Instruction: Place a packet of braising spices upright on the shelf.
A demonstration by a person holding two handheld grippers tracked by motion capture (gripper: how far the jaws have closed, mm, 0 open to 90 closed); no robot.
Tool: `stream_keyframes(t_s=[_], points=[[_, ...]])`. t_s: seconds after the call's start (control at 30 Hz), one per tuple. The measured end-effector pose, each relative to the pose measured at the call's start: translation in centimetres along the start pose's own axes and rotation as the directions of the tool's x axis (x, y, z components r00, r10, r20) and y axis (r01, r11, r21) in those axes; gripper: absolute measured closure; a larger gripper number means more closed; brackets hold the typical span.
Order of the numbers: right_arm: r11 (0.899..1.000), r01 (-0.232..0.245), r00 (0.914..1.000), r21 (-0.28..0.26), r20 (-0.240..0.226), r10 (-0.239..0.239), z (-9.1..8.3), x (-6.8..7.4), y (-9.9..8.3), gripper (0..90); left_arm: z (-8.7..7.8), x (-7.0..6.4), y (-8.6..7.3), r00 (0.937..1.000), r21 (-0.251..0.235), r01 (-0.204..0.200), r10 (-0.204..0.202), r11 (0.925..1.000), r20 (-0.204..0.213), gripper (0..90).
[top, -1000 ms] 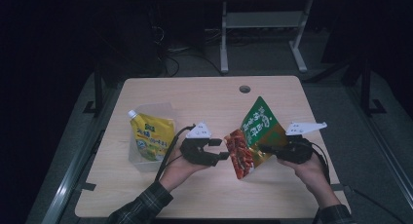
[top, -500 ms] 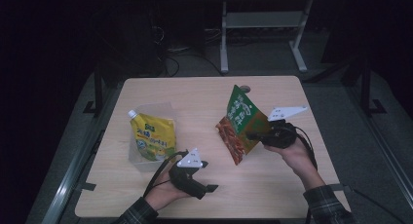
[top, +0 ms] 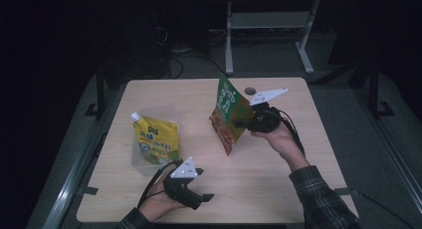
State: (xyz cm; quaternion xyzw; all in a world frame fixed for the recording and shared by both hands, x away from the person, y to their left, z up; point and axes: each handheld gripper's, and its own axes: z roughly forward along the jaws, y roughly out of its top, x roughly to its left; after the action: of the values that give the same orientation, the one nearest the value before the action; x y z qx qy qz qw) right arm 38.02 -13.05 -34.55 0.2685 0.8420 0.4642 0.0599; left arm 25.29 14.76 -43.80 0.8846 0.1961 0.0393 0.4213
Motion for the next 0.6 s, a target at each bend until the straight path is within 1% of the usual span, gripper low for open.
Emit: stream_keyframes(t_s=[0.03, 0.07, 0.1, 0.13, 0.17, 0.2, 0.23, 0.27, 0.33, 0.37, 0.4, 0.43, 0.47, 0.53, 0.57, 0.6], points=[[1.000, 0.000, 1.0000, 0.000, 0.000, 0.000, 0.0, 0.0, 0.0, 89.7, 0.0, 0.0, 0.0, 1.0000, 0.000, 0.000, 0.000, 1.0000, 0.000, 13.6], [1.000, 0.014, 0.9999, 0.002, -0.005, -0.014, 0.5, 0.0, 0.9, 89.7, 0.0, 0.0, 0.0, 1.0000, 0.002, -0.005, 0.005, 1.0000, 0.004, 13.6], [1.000, 0.014, 0.9999, 0.002, -0.005, -0.014, 0.5, 0.0, 0.9, 89.7, 0.1, 0.0, -0.1, 1.0000, 0.005, -0.005, 0.005, 1.0000, 0.005, 13.6], [1.000, 0.024, 0.9997, 0.003, -0.010, -0.024, 0.9, 0.1, 1.7, 89.7, 0.2, 0.0, -0.1, 0.9999, 0.008, -0.010, 0.010, 0.9999, 0.008, 13.6], [1.000, 0.029, 0.9995, 0.005, -0.012, -0.029, 1.1, 0.2, 2.0, 89.6, 0.2, 0.0, -0.1, 0.9999, 0.008, -0.010, 0.010, 0.9999, 0.008, 13.7], [0.999, 0.044, 0.9989, 0.007, -0.014, -0.044, 1.3, 0.2, 2.6, 89.7, 0.3, 0.0, -0.1, 0.9998, 0.013, -0.014, 0.014, 0.9998, 0.012, 13.6], [0.999, 0.043, 0.9989, 0.008, -0.020, -0.043, 1.5, 0.3, 2.9, 89.7, 0.3, 0.0, -0.1, 0.9998, 0.013, -0.015, 0.015, 0.9998, 0.012, 13.7], [0.998, 0.057, 0.9981, 0.010, -0.025, -0.057, 1.8, 0.3, 3.3, 89.7, 0.2, 0.1, -0.1, 0.9998, 0.010, -0.015, 0.014, 0.9998, 0.013, 13.6], [0.998, 0.068, 0.9972, 0.014, -0.031, -0.068, 2.2, 0.4, 4.2, 89.6, 0.2, 0.1, -0.1, 0.9998, 0.009, -0.017, 0.017, 0.9998, 0.011, 13.7], [0.996, 0.087, 0.9957, 0.021, -0.032, -0.086, 2.5, 0.5, 4.8, 89.7, 0.1, 0.1, -0.1, 0.9998, 0.005, -0.014, 0.014, 0.9999, 0.012, 13.7], [0.996, 0.087, 0.9957, 0.021, -0.032, -0.086, 2.5, 0.5, 4.8, 89.7, 0.1, 0.1, -0.1, 0.9998, 0.005, -0.014, 0.014, 0.9999, 0.012, 13.7], [0.996, 0.088, 0.9956, 0.022, -0.035, -0.087, 2.7, 0.6, 5.3, 89.6, 0.1, 0.1, -0.1, 0.9998, 0.004, -0.013, 0.013, 0.9999, 0.012, 13.7], [0.994, 0.112, 0.9930, 0.020, -0.041, -0.111, 3.1, 0.8, 6.2, 89.7, 0.1, 0.2, -0.1, 0.9999, 0.003, -0.012, 0.012, 0.9999, 0.012, 13.7], [0.992, 0.124, 0.9913, 0.018, -0.049, -0.123, 3.5, 0.9, 7.1, 89.7, 0.1, 0.2, -0.1, 0.9999, 0.002, -0.006, 0.006, 1.0000, 0.012, 13.9], [0.992, 0.124, 0.9913, 0.018, -0.049, -0.123, 3.5, 0.9, 7.1, 89.7, 0.1, 0.2, -0.1, 0.9999, 0.002, -0.006, 0.006, 1.0000, 0.012, 13.9], [0.990, 0.140, 0.9891, 0.019, -0.048, -0.139, 4.0, 1.2, 8.0, 89.7, 0.1, 0.2, -0.1, 0.9999, -0.005, -0.004, 0.004, 1.0000, 0.013, 13.9]])
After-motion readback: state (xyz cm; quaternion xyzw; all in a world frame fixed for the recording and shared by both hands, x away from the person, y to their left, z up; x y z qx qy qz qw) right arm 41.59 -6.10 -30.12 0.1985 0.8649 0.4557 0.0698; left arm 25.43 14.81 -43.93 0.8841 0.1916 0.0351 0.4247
